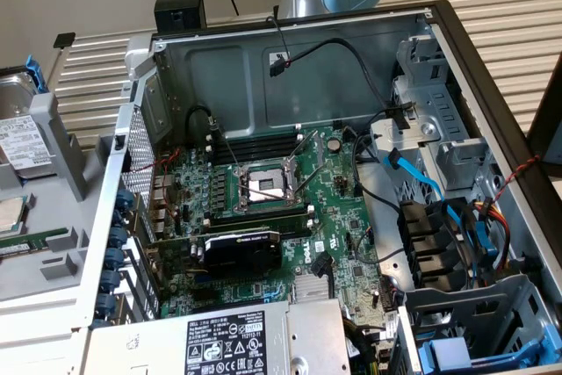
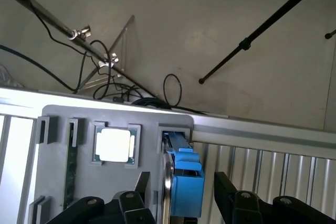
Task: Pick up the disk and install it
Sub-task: 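Pick up the disk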
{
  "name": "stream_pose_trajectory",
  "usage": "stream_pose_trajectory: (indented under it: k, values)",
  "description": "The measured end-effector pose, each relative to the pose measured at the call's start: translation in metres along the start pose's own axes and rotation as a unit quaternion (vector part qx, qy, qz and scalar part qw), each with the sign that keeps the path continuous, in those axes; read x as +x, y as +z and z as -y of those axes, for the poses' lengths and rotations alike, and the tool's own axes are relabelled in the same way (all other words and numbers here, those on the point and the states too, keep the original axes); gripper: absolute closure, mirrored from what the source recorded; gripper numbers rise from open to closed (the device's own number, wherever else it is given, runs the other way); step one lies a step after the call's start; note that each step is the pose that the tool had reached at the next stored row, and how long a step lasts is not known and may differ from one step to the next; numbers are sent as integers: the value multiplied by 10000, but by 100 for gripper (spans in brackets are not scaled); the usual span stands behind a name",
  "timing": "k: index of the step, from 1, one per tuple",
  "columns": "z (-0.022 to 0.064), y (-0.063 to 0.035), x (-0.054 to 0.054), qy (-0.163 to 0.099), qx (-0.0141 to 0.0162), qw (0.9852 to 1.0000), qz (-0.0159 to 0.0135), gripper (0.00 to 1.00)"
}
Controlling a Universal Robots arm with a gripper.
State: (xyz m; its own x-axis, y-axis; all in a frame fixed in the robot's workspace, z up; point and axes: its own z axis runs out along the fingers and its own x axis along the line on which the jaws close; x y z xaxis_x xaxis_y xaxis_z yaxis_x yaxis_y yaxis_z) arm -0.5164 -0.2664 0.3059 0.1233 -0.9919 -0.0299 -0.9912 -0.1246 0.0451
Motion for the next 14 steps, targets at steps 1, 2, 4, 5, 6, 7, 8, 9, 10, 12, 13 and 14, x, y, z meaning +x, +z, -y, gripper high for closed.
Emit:
stream_pose_trajectory:
  k: [1, 2, 4, 5, 6, 7, 8, 9, 10, 12, 13, 14]
  values:
    - [0, -1, 0, 0, -1, 10000, 0, 40]
    - [0, -1, 0, 0, -2, 10000, 0, 40]
    - [1, -1, 1, 0, -2, 10000, 0, 40]
    - [4, -1, 1, 0, -1, 10000, 0, 40]
    - [9, -1, 1, 0, -1, 10000, 0, 40]
    - [13, -1, 2, -1, -1, 10000, 0, 40]
    - [15, 0, 2, 0, -1, 10000, 0, 40]
    - [18, 5, 3, 0, -2, 10000, 0, 40]
    - [18, 6, 3, 0, -2, 10000, 0, 40]
    - [18, 8, 3, 0, -2, 10000, 0, 40]
    - [18, 11, 3, 0, -1, 10000, 0, 40]
    - [18, 12, 3, 0, -2, 10000, 0, 40]
